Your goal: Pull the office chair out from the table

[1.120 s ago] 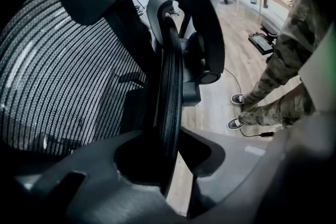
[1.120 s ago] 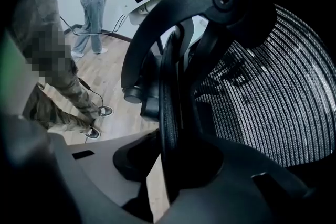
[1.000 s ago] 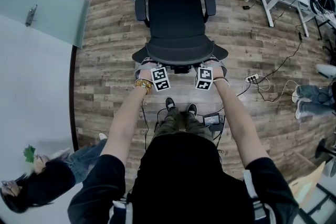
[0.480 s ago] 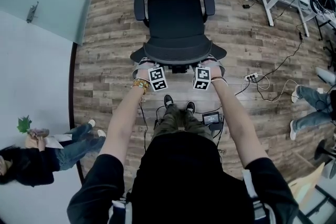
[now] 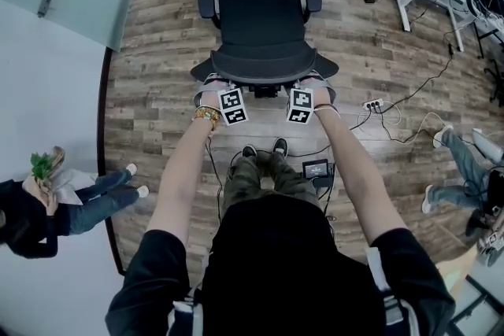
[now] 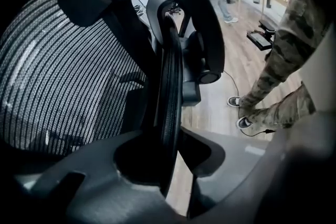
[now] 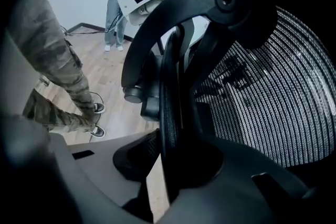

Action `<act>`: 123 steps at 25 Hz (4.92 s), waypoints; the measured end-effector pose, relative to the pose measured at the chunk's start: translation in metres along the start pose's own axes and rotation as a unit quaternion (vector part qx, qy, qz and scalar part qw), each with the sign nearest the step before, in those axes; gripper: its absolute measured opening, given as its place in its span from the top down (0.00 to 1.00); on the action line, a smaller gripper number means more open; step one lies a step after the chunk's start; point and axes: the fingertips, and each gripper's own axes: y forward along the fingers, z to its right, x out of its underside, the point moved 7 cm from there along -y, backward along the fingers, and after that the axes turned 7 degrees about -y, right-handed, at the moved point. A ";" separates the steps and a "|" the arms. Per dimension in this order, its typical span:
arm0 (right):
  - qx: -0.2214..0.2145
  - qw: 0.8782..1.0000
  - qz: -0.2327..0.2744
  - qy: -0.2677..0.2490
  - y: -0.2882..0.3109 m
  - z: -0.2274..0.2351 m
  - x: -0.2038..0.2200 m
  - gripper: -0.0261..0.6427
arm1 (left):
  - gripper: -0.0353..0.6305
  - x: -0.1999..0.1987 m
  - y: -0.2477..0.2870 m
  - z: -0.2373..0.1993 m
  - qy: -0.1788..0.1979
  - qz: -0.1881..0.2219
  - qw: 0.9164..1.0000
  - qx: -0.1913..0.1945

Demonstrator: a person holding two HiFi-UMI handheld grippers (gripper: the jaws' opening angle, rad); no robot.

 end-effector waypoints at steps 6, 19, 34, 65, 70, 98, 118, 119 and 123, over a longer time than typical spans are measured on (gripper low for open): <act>-0.011 1.000 -0.001 0.005 -0.010 -0.021 0.000 0.83 | 0.78 -0.004 -0.008 0.022 -0.001 0.001 1.000 0.001; 0.006 1.000 0.000 0.007 -0.038 -0.064 -0.019 0.83 | 0.78 0.002 -0.036 0.065 0.012 0.005 1.000 -0.005; 0.005 1.000 -0.007 0.011 -0.062 -0.103 -0.036 0.83 | 0.78 0.008 -0.061 0.103 0.016 0.008 1.000 -0.001; 0.016 1.000 -0.005 0.018 -0.111 -0.179 -0.063 0.83 | 0.77 0.014 -0.110 0.178 0.020 0.009 1.000 0.001; 0.008 1.000 -0.004 0.020 -0.119 -0.186 -0.068 0.83 | 0.77 0.015 -0.118 0.186 0.017 0.008 1.000 0.007; -0.011 1.000 0.005 0.000 -0.146 -0.229 -0.080 0.72 | 0.71 0.019 -0.156 0.227 0.034 0.068 0.996 -0.047; 0.110 0.972 0.108 0.178 -0.234 -0.236 -0.084 0.80 | 0.70 0.018 -0.252 0.258 -0.176 0.193 0.955 -0.143; 0.120 0.967 0.116 0.191 -0.240 -0.233 -0.085 0.80 | 0.70 0.018 -0.257 0.258 -0.193 0.200 0.949 -0.149; 0.159 0.943 0.153 0.249 -0.271 -0.219 -0.091 0.81 | 0.71 0.010 -0.277 0.251 -0.279 0.242 0.914 -0.168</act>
